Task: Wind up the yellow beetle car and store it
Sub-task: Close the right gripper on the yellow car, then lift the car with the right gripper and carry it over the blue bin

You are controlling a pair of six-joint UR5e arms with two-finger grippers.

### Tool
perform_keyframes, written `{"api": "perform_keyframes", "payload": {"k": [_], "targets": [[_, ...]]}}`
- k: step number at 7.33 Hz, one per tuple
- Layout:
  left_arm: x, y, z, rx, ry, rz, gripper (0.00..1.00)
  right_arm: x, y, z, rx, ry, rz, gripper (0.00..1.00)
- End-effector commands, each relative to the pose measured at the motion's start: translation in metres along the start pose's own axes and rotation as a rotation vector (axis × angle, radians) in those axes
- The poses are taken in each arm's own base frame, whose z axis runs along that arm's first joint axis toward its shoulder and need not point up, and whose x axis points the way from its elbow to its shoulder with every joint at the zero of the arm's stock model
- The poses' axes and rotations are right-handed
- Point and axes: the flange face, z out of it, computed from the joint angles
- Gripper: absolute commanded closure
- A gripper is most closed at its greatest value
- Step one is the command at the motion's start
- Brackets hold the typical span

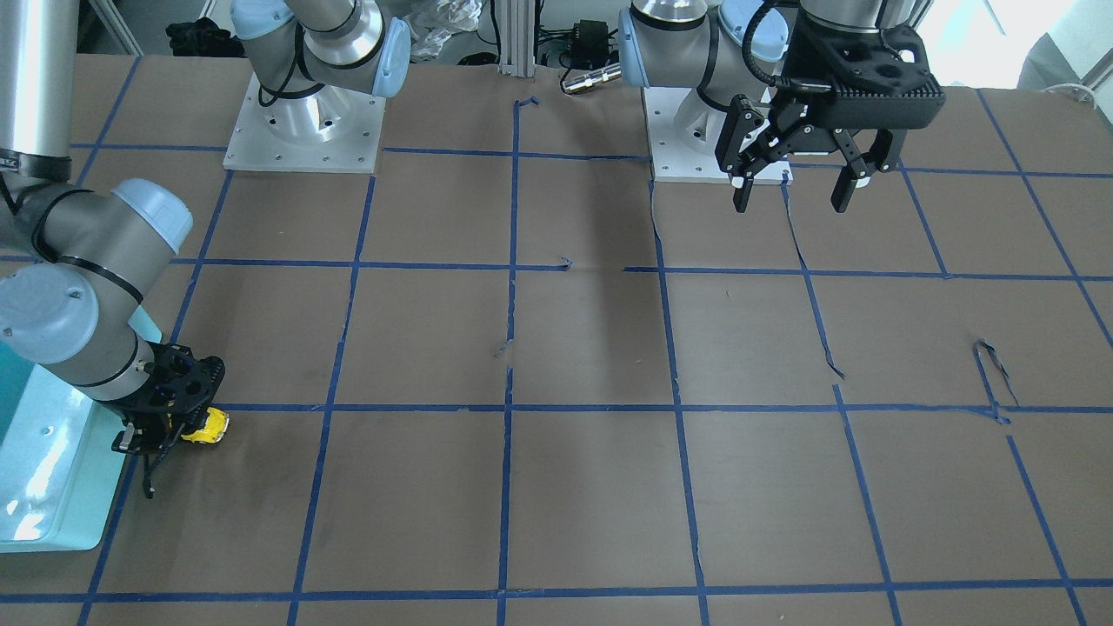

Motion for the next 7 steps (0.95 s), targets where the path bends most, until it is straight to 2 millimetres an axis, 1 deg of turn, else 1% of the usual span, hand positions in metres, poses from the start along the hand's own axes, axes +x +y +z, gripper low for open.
{"api": "perform_keyframes", "payload": {"k": [1,2,3,4,5,6,7], "targets": [[0.007,0.000,0.007,-0.013,0.035,0.017,0.00,-0.003,-0.001,-0.036,0.012,0.005,0.005,1.00],[0.007,-0.002,0.011,-0.019,0.035,-0.003,0.00,-0.008,-0.005,-0.074,0.024,-0.004,-0.003,1.00],[0.007,-0.006,0.012,-0.022,0.035,-0.019,0.00,-0.005,-0.003,-0.112,0.052,-0.018,-0.001,1.00],[0.007,-0.005,0.017,-0.032,0.033,-0.045,0.00,0.006,0.001,-0.144,0.052,-0.026,-0.002,1.00],[0.006,-0.012,0.019,-0.034,0.030,-0.048,0.00,0.018,0.011,-0.181,0.054,-0.031,-0.002,1.00],[0.002,-0.017,0.014,-0.025,0.001,-0.044,0.00,0.027,0.025,-0.205,0.041,-0.024,0.006,1.00],[0.000,-0.025,0.011,-0.019,-0.011,-0.045,0.00,0.033,0.056,-0.202,0.048,-0.024,-0.006,1.00]]}}
